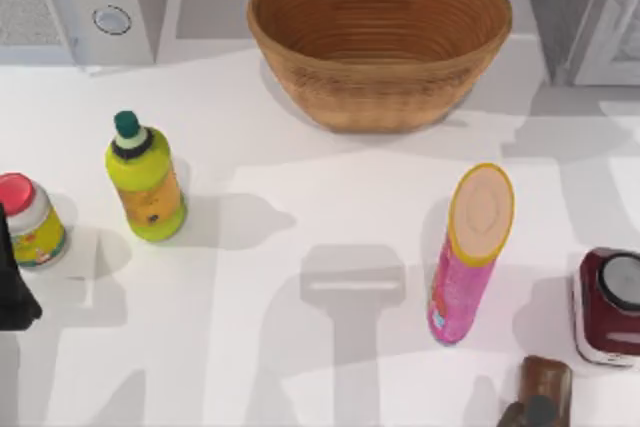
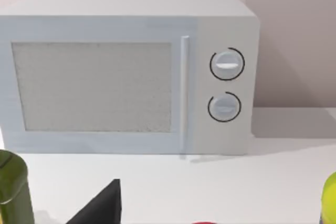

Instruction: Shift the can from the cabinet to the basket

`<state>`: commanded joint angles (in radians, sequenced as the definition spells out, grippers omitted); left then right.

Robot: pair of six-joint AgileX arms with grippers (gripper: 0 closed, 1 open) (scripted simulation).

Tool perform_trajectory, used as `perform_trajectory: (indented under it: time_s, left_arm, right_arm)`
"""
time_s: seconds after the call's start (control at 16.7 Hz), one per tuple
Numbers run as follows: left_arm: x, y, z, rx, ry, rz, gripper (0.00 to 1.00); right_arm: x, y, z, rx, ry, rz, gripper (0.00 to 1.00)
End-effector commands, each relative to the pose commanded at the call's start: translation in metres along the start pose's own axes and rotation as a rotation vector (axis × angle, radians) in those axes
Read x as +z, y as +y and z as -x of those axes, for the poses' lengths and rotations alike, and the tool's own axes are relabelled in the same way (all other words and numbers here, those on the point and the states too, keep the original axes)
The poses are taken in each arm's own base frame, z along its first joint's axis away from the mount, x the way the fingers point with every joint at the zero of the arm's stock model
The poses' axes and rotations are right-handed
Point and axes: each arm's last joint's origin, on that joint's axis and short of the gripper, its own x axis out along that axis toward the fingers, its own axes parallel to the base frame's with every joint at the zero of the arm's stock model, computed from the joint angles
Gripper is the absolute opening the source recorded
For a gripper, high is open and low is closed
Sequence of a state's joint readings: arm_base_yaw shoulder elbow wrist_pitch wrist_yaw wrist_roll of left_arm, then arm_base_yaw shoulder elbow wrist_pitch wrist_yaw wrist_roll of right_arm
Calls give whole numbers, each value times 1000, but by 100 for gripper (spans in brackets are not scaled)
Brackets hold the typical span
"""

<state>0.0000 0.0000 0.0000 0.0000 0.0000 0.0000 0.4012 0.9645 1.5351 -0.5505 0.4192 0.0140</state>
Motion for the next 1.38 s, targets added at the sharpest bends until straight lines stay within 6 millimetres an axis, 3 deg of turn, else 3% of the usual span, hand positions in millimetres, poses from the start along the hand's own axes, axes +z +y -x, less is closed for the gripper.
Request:
perform_trajectory:
  time_s: [0.18, 0.54, 0.72, 0.96, 1.38]
  left_arm:
    - [0, 0, 0, 0, 0, 0, 100]
    - [0, 0, 0, 0, 0, 0, 100]
    - [0, 0, 0, 0, 0, 0, 100]
    - [0, 0, 0, 0, 0, 0, 100]
    - [0, 0, 0, 0, 0, 0, 100]
  right_arm:
    - [-66, -14, 8, 0, 50, 19, 0]
    - [-231, -39, 28, 4, 129, 26, 0]
    - [-290, -47, 36, 7, 99, 15, 0]
    - [-334, -53, 39, 10, 39, 10, 0]
    - [-344, -54, 38, 13, 40, 8, 0]
